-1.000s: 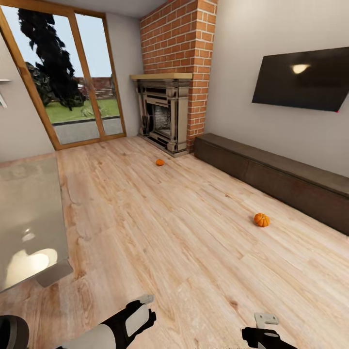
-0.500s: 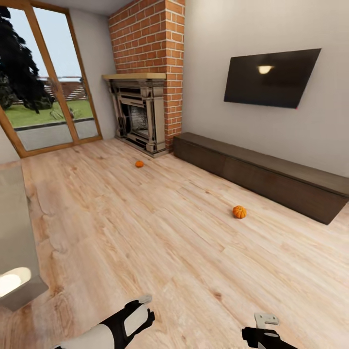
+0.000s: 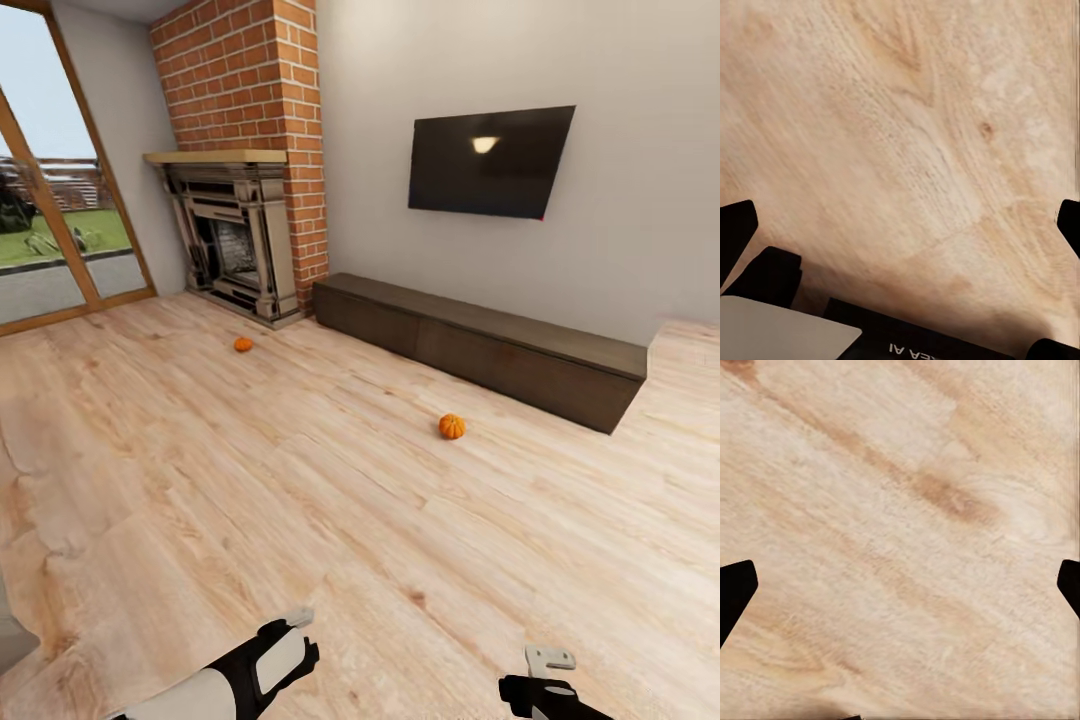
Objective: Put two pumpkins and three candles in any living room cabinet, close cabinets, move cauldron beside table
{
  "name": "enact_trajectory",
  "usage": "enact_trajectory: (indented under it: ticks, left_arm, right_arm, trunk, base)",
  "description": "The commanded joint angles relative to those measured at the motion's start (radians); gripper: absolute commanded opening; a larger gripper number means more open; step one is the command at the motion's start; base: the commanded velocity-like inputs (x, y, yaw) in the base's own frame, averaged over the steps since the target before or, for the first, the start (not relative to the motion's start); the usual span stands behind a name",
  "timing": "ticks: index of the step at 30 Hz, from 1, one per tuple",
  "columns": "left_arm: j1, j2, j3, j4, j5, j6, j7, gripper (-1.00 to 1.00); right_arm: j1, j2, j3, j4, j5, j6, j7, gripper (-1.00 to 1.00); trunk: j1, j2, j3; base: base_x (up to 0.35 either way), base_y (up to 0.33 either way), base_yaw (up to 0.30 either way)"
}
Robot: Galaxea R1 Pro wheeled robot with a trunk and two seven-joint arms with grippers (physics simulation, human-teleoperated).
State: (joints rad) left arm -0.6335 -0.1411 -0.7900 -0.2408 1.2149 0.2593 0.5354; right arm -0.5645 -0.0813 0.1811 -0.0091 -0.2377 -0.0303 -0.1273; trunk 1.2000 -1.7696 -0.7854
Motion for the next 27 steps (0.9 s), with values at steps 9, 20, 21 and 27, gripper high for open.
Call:
enact_trajectory:
  ticks: [9,20,21,27]
  left_arm:
    - [0.0,0.0,0.0,0.0,0.0,0.0,0.0,1.0]
    - [0.0,0.001,0.0,0.0,0.0,0.0,-0.001,1.0]
    - [0.0,0.001,0.0,0.0,0.0,0.0,-0.001,1.0]
    - [0.0,0.002,0.0,0.0,0.0,0.0,-0.001,1.0]
  right_arm:
    - [0.0,0.0,0.0,0.0,0.0,0.0,0.0,1.0]
    - [0.0,0.0,0.0,0.0,0.0,0.0,0.0,1.0]
    - [0.0,0.0,0.0,0.0,0.0,0.0,0.0,1.0]
    - [0.0,0.0,0.0,0.0,0.0,0.0,0.0,1.0]
  trunk:
    - [0.0,0.0,0.0]
    - [0.0,0.0,0.0]
    - [0.0,0.0,0.0]
    - [0.0,0.0,0.0]
  base:
    - [0.0,0.0,-0.294]
    - [0.0,0.0,-0.294]
    - [0.0,0.0,-0.295]
    - [0.0,0.0,-0.295]
